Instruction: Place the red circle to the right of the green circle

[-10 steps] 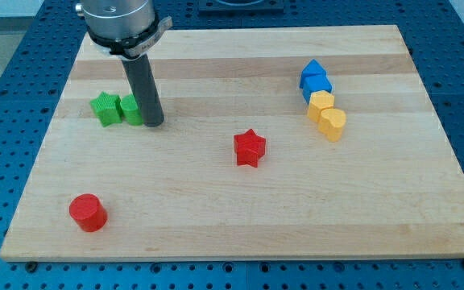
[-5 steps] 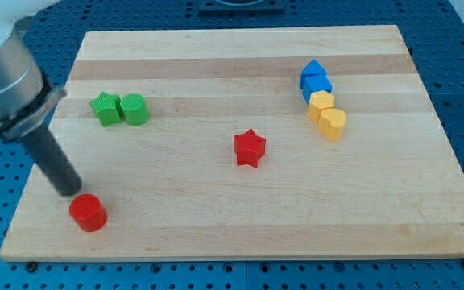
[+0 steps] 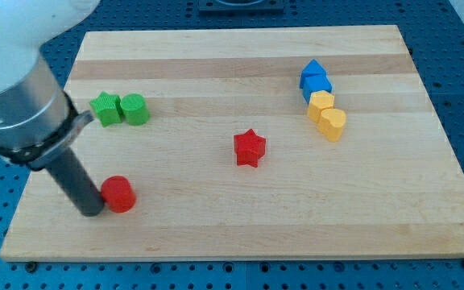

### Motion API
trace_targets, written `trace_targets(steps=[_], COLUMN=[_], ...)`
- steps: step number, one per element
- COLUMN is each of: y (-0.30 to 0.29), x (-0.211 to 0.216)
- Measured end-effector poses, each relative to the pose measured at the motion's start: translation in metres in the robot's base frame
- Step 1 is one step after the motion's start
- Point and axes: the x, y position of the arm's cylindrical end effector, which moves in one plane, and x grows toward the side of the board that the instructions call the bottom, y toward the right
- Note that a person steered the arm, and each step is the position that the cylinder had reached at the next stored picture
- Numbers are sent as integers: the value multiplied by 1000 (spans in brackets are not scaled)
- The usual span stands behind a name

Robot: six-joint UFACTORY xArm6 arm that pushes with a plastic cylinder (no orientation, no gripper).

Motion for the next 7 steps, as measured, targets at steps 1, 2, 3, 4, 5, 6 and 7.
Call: trace_targets(steps=[1, 2, 3, 4, 5, 6, 7], y=[28, 55, 81, 89, 87, 87, 87], x=[0, 0, 0, -5, -24, -44, -63])
